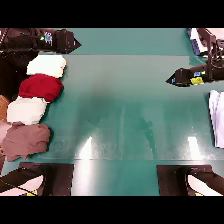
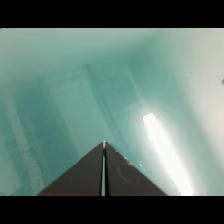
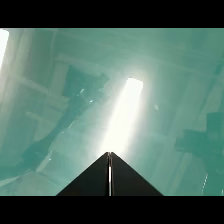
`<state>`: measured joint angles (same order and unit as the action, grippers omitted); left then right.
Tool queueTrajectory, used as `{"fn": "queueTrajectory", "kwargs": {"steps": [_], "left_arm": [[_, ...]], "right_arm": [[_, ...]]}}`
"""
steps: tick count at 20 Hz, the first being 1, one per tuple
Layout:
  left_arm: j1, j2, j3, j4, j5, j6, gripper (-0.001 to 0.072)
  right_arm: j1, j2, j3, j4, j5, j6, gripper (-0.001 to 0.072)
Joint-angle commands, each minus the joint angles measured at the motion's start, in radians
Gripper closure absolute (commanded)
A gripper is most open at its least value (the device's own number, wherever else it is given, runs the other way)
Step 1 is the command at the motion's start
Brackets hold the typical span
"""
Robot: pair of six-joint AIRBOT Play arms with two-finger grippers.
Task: Fold the shirts.
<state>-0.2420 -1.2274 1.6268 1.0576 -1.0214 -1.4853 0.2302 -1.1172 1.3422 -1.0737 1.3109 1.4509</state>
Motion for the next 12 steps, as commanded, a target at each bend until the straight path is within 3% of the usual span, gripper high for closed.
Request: {"fn": "queueTrajectory", "kwargs": {"steps": [1, 12], "left_arm": [[0.000, 0.000, 0.000, 0.000, 0.000, 0.000, 0.0686], [0.000, -0.001, 0.000, 0.000, 0.033, 0.000, 0.0685]], "right_arm": [[0.005, 0.001, 0.000, 0.001, -0.012, -0.001, 0.0696], [0.005, 0.001, 0.000, 0.001, -0.021, -0.001, 0.0696]]}}
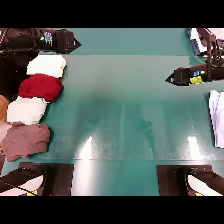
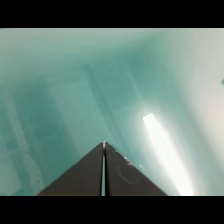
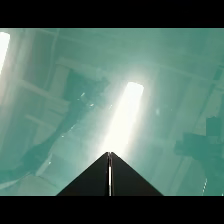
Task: Fold the shirts.
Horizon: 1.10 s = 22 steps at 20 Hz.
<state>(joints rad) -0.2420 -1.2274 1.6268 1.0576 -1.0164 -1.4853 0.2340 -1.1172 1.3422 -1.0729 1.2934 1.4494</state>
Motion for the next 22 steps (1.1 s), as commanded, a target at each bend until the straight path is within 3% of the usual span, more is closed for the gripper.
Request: {"fn": "queueTrajectory", "kwargs": {"steps": [1, 2, 3, 4, 5, 7, 9, 17, 22], "left_arm": [[0.000, 0.000, 0.000, 0.001, 0.071, 0.001, 0.0685], [0.000, 0.000, 0.000, 0.015, 0.111, 0.003, 0.0683], [0.000, -0.001, 0.000, 0.071, 0.144, 0.038, 0.0471], [0.000, -0.004, 0.000, 0.159, 0.166, 0.053, 0.0165], [0.001, -0.012, -0.001, 0.278, 0.188, 0.030, 0.0119], [0.036, -0.058, -0.003, 0.506, 0.190, -0.067, 0.0119], [0.107, -0.141, -0.003, 0.586, 0.178, -0.103, 0.0118], [0.315, -0.553, -0.003, 0.584, 0.220, -0.140, 0.0118], [0.326, -0.616, -0.002, 0.585, 0.341, -0.138, 0.0120]], "right_arm": [[0.001, 0.001, 0.000, 0.000, -0.003, 0.001, 0.0696], [0.001, 0.001, 0.000, 0.000, -0.004, 0.001, 0.0696], [0.001, 0.001, 0.000, 0.000, -0.006, 0.001, 0.0696], [0.001, 0.001, 0.000, 0.001, -0.010, 0.001, 0.0696], [0.001, 0.001, 0.000, 0.000, -0.010, 0.001, 0.0696], [0.001, 0.001, 0.000, 0.009, -0.010, 0.001, 0.0696], [0.001, 0.001, 0.000, 0.008, -0.010, 0.001, 0.0696], [0.001, 0.001, 0.000, 0.007, -0.011, 0.001, 0.0696], [0.001, 0.000, 0.000, 0.007, -0.011, 0.001, 0.0696]]}}
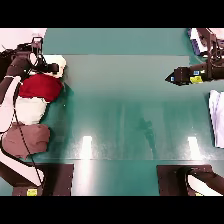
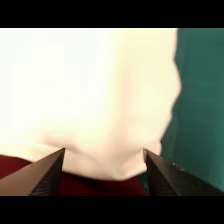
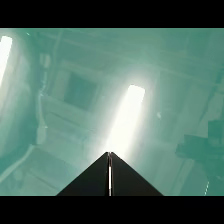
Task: Fold the shirts.
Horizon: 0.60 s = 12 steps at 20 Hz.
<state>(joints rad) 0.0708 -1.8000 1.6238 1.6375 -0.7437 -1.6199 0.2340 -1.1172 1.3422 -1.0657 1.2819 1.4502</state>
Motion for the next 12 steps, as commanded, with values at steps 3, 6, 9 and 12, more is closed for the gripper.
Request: {"fn": "queueTrajectory", "kwargs": {"steps": [3, 6, 9, 12], "left_arm": [[0.013, -0.040, 0.034, 0.005, 0.012, -0.004, 0.0682], [0.013, -0.035, 0.162, 0.005, -0.182, -0.004, 0.0686], [0.010, 0.019, 0.349, 0.001, -0.377, -0.004, 0.0687], [0.000, 0.197, 0.441, -0.031, -0.395, -0.003, 0.0687]], "right_arm": [[0.001, 0.001, 0.000, 0.000, 0.000, 0.000, 0.0696], [0.001, 0.001, 0.000, 0.001, 0.000, 0.000, 0.0696], [0.001, 0.001, 0.025, 0.001, 0.000, 0.000, 0.0696], [0.001, 0.001, 0.160, -0.001, 0.001, 0.000, 0.0696]]}}
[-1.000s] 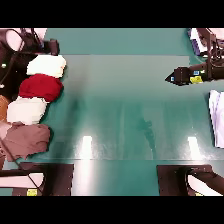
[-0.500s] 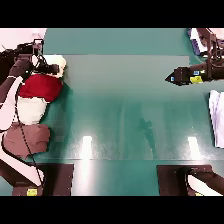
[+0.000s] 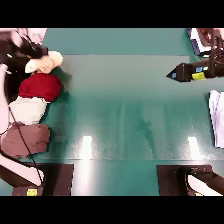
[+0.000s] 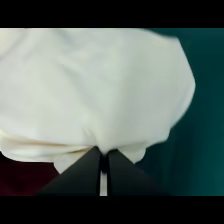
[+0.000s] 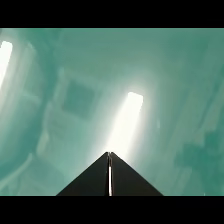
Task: Fold the shirts.
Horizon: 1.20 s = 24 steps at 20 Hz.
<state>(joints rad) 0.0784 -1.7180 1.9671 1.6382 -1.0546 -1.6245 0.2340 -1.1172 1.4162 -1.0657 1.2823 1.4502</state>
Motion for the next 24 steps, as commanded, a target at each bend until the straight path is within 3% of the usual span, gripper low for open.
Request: {"fn": "queueTrajectory", "kwargs": {"steps": [1, 6, 10, 14, 17, 18, 19, 20, 24], "left_arm": [[-0.020, 0.202, 0.098, -0.050, -0.076, 0.005, 0.0687], [-0.198, 0.526, 0.098, -0.056, -0.202, 0.054, 0.0687], [-0.437, 0.577, 0.041, -0.051, -0.274, 0.023, 0.0688], [-0.690, 0.538, -0.239, -0.080, -0.249, -0.062, 0.0686], [-0.842, 0.474, -0.410, -0.289, -0.091, -0.037, 0.0684], [-0.880, 0.448, -0.436, -0.369, -0.015, 0.008, 0.0561], [-0.907, 0.426, -0.439, -0.401, 0.033, 0.034, 0.0285], [-0.918, 0.416, -0.438, -0.397, 0.073, 0.037, 0.0182], [-0.798, 0.422, -0.383, -0.197, 0.014, 0.052, 0.0181]], "right_arm": [[0.001, 0.001, 0.137, -0.003, 0.000, 0.000, 0.0696], [0.001, 0.001, 0.326, -0.010, 0.000, -0.028, 0.0696], [0.001, 0.001, 0.381, -0.007, 0.016, -0.031, 0.0696], [0.001, 0.013, 0.374, -0.007, 0.051, -0.031, 0.0696], [0.001, 0.037, 0.346, -0.007, 0.052, -0.031, 0.0696], [0.001, 0.047, 0.334, -0.007, 0.052, -0.031, 0.0696], [0.001, 0.057, 0.322, -0.008, 0.052, -0.031, 0.0696], [0.001, 0.068, 0.310, -0.008, 0.052, -0.031, 0.0696], [0.000, 0.109, 0.264, -0.010, 0.033, -0.031, 0.0696]]}}
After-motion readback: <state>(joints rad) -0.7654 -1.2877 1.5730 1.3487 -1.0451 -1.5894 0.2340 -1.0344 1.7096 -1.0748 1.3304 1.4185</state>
